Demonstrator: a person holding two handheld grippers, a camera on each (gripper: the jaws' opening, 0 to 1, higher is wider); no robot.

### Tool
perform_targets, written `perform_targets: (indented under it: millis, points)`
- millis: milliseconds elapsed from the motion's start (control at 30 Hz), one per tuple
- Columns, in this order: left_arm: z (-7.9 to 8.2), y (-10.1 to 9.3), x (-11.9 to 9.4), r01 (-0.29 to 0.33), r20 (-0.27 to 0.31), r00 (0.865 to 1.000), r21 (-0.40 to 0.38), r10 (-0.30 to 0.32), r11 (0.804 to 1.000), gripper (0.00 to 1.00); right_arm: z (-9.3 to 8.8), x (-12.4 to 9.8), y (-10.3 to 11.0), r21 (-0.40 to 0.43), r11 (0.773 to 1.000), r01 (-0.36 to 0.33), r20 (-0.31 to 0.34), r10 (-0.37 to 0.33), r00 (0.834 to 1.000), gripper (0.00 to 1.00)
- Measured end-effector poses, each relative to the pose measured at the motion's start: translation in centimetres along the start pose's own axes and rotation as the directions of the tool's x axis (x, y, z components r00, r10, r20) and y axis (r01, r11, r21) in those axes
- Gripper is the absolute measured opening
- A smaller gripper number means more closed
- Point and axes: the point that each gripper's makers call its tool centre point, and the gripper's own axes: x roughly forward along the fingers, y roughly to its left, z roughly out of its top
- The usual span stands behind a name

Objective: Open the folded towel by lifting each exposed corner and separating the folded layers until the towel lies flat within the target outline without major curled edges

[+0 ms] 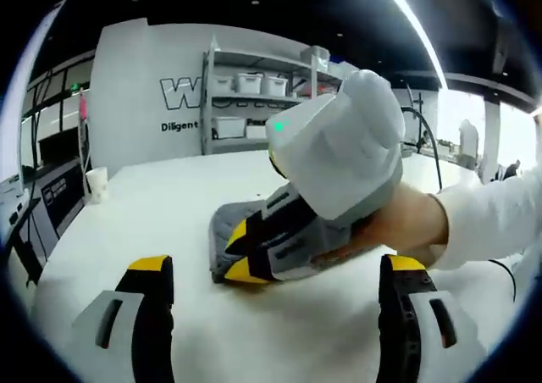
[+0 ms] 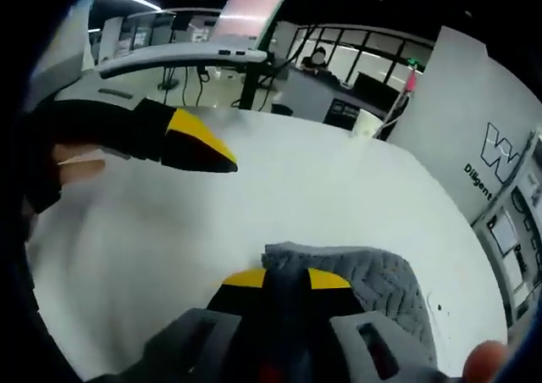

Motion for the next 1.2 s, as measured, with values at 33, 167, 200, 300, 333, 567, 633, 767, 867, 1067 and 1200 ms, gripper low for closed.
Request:
perform_targets:
  millis: [33, 167, 200, 300, 333, 567, 633, 767, 867, 1067, 1200]
  points:
    - [0.0, 0.1, 0.0, -0.002, 0.000, 1.000, -0.002, 0.002, 1.000, 1.00, 0.0, -0.1, -0.1, 0.001, 1.000, 0.001, 0.004, -0.001, 1.000, 0.04]
    - [-0.1, 0.2, 0.0, -0.003, 0.002, 1.000, -0.008, 0.003, 1.000, 1.00, 0.1, -0.7, -0.5, 0.004, 1.000, 0.002, 0.021, -0.002, 1.000, 0.01]
    - [-0.1, 0.2, 0.0, -0.004, 0.001, 1.000, -0.011, 0.004, 1.000, 1.00, 0.2, -0.9, -0.7, 0.009, 1.000, 0.003, 0.029, -0.004, 1.000, 0.00]
    - [-0.2, 0.4, 0.0, -0.006, 0.001, 1.000, -0.016, 0.006, 1.000, 1.00, 0.4, -1.6, -1.1, 0.004, 1.000, 0.009, 0.045, -0.009, 0.999, 0.00]
    - [-0.2, 0.5, 0.0, -0.009, 0.002, 1.000, -0.020, 0.009, 1.000, 1.00, 0.6, -1.9, -1.5, 0.004, 1.000, 0.016, 0.051, -0.016, 0.999, 0.00]
    - [-0.5, 1.2, 0.0, -0.021, -0.005, 1.000, -0.036, 0.021, 0.999, 1.00, 0.7, -4.2, -3.6, -0.015, 0.998, 0.067, 0.076, -0.066, 0.995, 0.00]
    - [-0.5, 1.5, 0.1, -0.022, -0.006, 1.000, -0.039, 0.022, 0.999, 1.00, 0.5, -5.2, -4.2, -0.012, 0.996, 0.086, 0.087, -0.084, 0.993, 0.00]
    - [-0.6, 1.4, 0.2, -0.023, -0.007, 1.000, -0.040, 0.023, 0.999, 1.00, 0.0, -6.8, -5.4, 0.006, 0.993, 0.118, 0.108, -0.118, 0.987, 0.00]
    - [-0.7, 1.5, 0.3, -0.025, -0.011, 1.000, -0.040, 0.024, 0.999, 1.00, -0.4, -7.7, -6.1, 0.032, 0.991, 0.129, 0.122, -0.132, 0.984, 0.00]
    - [-1.1, 1.8, 0.5, -0.030, -0.028, 0.999, -0.047, 0.028, 0.998, 1.00, -2.2, -9.7, -7.6, 0.120, 0.981, 0.153, 0.160, -0.171, 0.972, 0.00]
    - [-1.1, 1.8, 0.6, -0.028, -0.027, 0.999, -0.050, 0.026, 0.998, 1.00, -3.5, -10.9, -8.1, 0.170, 0.973, 0.158, 0.178, -0.188, 0.966, 0.00]
